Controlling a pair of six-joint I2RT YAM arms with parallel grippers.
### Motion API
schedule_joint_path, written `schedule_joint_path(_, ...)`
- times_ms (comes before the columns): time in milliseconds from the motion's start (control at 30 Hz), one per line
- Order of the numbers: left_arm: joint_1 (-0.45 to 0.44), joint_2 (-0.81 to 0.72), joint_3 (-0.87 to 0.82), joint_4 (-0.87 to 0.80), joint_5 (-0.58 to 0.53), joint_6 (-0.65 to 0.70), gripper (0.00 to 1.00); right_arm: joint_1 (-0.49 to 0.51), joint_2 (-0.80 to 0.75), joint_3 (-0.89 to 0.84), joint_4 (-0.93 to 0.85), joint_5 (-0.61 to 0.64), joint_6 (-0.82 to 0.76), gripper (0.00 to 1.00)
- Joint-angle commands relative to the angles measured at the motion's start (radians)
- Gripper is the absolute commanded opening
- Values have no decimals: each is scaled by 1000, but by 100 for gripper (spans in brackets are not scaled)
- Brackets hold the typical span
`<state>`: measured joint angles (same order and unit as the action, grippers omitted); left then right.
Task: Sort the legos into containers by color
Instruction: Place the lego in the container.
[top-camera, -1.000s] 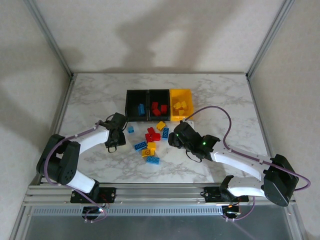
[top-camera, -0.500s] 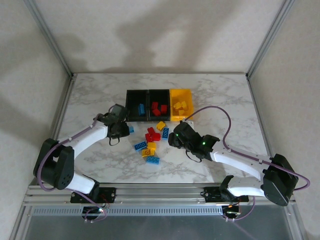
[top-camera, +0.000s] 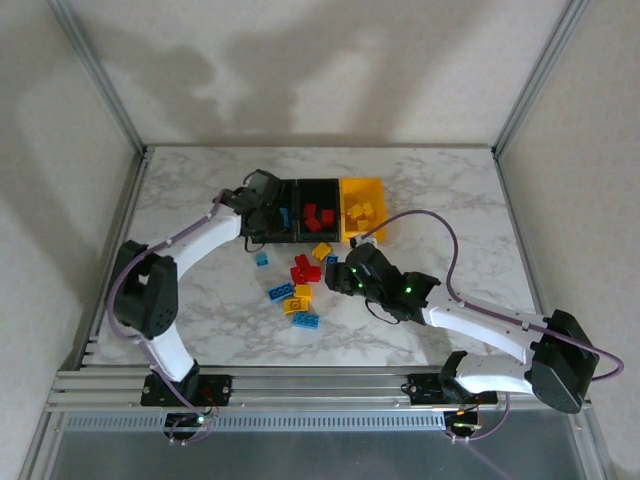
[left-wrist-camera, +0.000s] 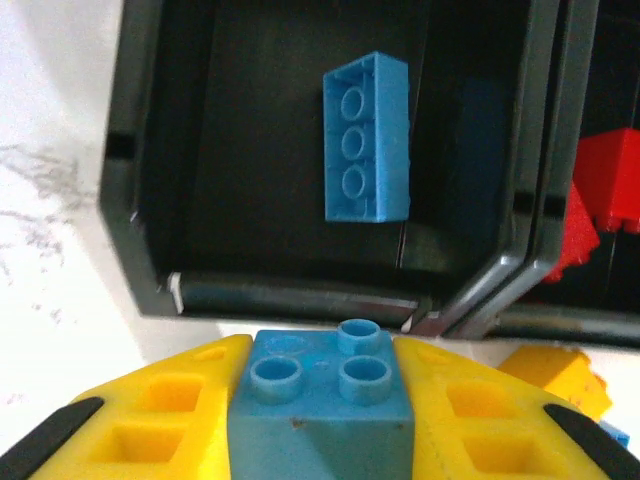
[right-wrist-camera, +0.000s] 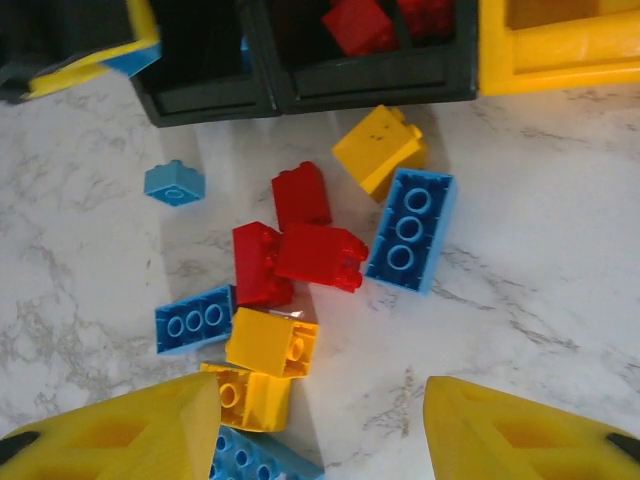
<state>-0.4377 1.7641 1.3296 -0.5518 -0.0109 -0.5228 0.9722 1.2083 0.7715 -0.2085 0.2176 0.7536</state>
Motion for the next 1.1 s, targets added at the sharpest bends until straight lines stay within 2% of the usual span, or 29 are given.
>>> schedule_joint_path(0, 2, 67, 92, -29, -45, 7, 27, 22, 23, 43, 57, -10, -40, 56)
schedule_joint_path(267, 14, 226, 244, -66, -89, 4, 28, 29, 24, 51, 59, 2, -36, 56)
schedule_joint_path(433, 16, 253, 252, -68, -118, -16, 30, 29, 6, 37, 48, 18, -30, 56)
schedule_joint_path(600, 13, 250, 247, -69, -130, -26, 45, 29, 11, 36, 47, 19, -30, 56)
schedule_joint_path(733, 8, 231, 245, -76, -138, -25, 54, 29, 14, 41, 45, 23, -31, 56)
schedule_joint_path(867, 4, 186, 236, -83, -138, -25, 55, 29, 15, 43, 31, 31, -24, 57)
schedule_joint_path(1067, -23, 32, 158, -65, -101, -22, 56, 28, 23, 63, -36, 51, 0, 59)
